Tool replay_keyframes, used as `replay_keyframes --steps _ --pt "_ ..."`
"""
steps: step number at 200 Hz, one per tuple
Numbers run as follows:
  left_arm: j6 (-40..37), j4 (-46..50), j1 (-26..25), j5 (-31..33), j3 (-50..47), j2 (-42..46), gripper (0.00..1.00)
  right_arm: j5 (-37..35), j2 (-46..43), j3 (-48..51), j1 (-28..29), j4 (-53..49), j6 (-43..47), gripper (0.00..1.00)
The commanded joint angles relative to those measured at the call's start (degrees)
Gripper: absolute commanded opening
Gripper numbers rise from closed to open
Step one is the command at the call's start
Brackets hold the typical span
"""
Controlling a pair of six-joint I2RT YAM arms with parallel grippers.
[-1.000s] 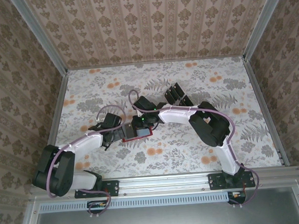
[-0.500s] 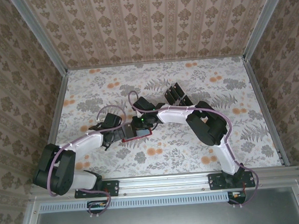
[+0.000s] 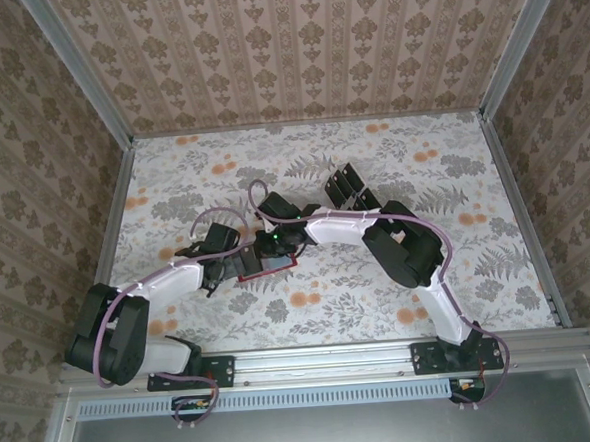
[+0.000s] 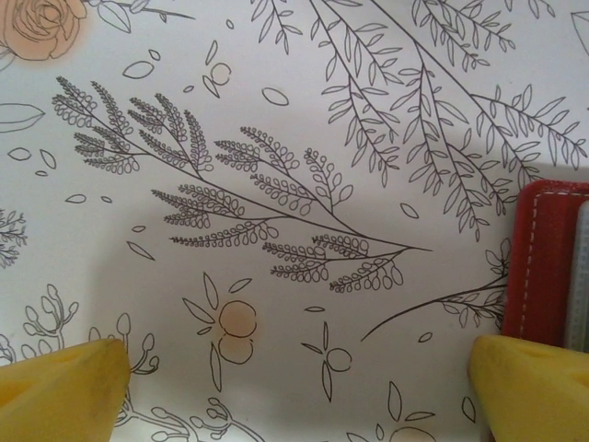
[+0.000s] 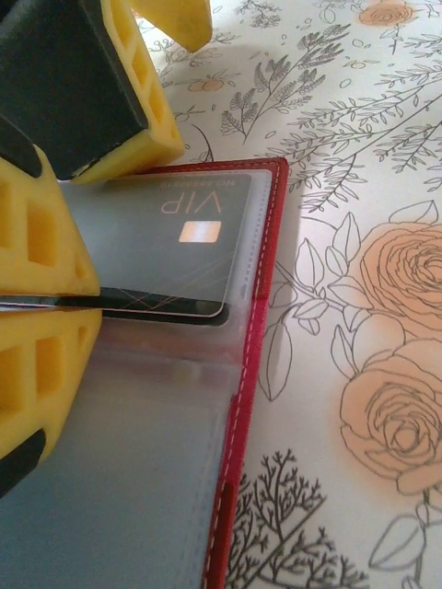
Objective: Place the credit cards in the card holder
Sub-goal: Insert the credit card into the card slot.
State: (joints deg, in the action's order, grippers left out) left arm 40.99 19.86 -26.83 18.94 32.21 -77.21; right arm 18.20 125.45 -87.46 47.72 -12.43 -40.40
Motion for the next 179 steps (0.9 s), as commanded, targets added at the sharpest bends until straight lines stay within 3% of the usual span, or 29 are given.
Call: replay_keyframes --steps 1,32,60,179 --pt "0.1 -0.1 0.4 0.1 -0.2 -0.6 1.0 3.0 1.7 -1.8 1.1 -0.5 -0.6 0.12" --pt "0.0 -0.3 0.4 -0.5 -0.1 -0.6 1.0 2.1 0.0 -0.7 0.8 -1.0 0.4 0.4" --pt "-0.8 0.4 0.4 -0.8 0.8 0.1 1.0 1.4 -3.0 2.9 -0.6 1.0 0.1 0.53" --pt "-3.7 2.6 4.7 -3.5 3.9 4.6 1.0 0.5 -8.8 13.1 -2.7 10.4 -5.4 0.55"
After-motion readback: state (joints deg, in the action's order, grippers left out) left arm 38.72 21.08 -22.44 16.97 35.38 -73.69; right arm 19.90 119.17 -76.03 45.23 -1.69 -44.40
